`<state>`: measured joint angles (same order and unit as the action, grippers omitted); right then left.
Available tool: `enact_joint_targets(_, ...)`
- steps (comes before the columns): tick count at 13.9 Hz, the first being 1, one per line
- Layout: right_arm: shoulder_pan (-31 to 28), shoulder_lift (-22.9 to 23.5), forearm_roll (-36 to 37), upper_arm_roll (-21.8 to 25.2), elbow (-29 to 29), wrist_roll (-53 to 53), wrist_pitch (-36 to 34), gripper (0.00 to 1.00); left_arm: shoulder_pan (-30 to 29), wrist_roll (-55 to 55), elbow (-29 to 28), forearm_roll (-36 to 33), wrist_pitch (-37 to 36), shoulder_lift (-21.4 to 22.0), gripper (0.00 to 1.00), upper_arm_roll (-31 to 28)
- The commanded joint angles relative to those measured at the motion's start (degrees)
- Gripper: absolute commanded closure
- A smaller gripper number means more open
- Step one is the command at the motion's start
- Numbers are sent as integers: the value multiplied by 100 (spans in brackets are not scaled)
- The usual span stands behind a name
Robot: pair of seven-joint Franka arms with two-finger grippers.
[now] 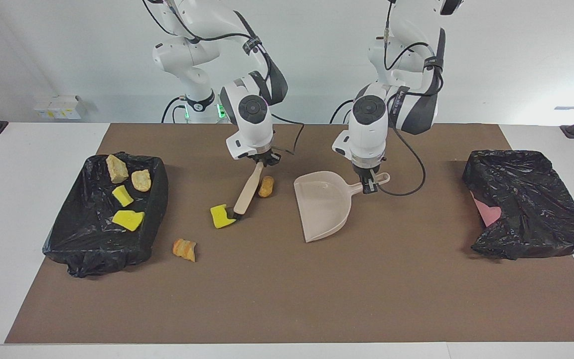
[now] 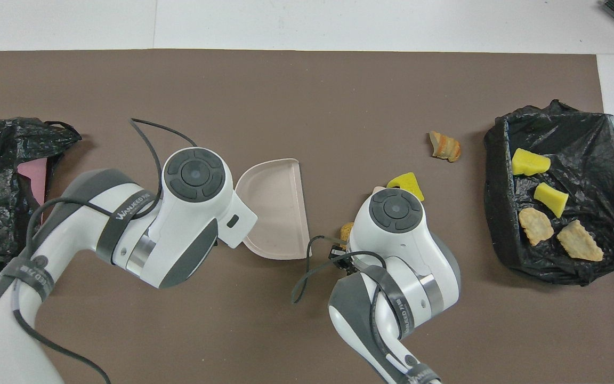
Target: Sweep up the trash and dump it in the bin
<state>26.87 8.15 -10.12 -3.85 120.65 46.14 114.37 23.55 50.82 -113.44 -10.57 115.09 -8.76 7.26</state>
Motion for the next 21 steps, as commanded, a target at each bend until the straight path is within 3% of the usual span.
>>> enact_joint_targets(1, 125, 221, -341, -28, -68, -307, 216, 100, 245, -108, -845, -104, 452, 611, 100, -58)
enact_joint_targets(3, 222, 327, -481, -37, -68, -535, 288, 100, 299, 365, -908, -34, 531, 542, 100, -58)
enact_joint_targets(9, 1004, 309, -474, -37, -506, -1072, -106, 100, 387, -107, -1189, 414, 909, 621, 100, -58)
enact_joint_targets(13, 611, 302, 535, 25, -867, -1695, -502, 100, 308, -38, -1277, 529, 1252, 603, 100, -67)
enact_joint_targets(16, -66, 362, 1193, 34, -1507, -2503, -1353, 100, 238, -38, -1268, 696, 1253, 586, 100, -67)
enact_joint_targets(20, -953, 932, 2187, 51, -2167, -3417, -1637, 100, 238, -134, -1198, 714, 1253, 550, 100, -76)
enact_joint_targets(21, -1077, 1169, 2390, 51, -2569, -3506, -1681, 100, 255, -247, -1198, 757, 1253, 550, 100, -76)
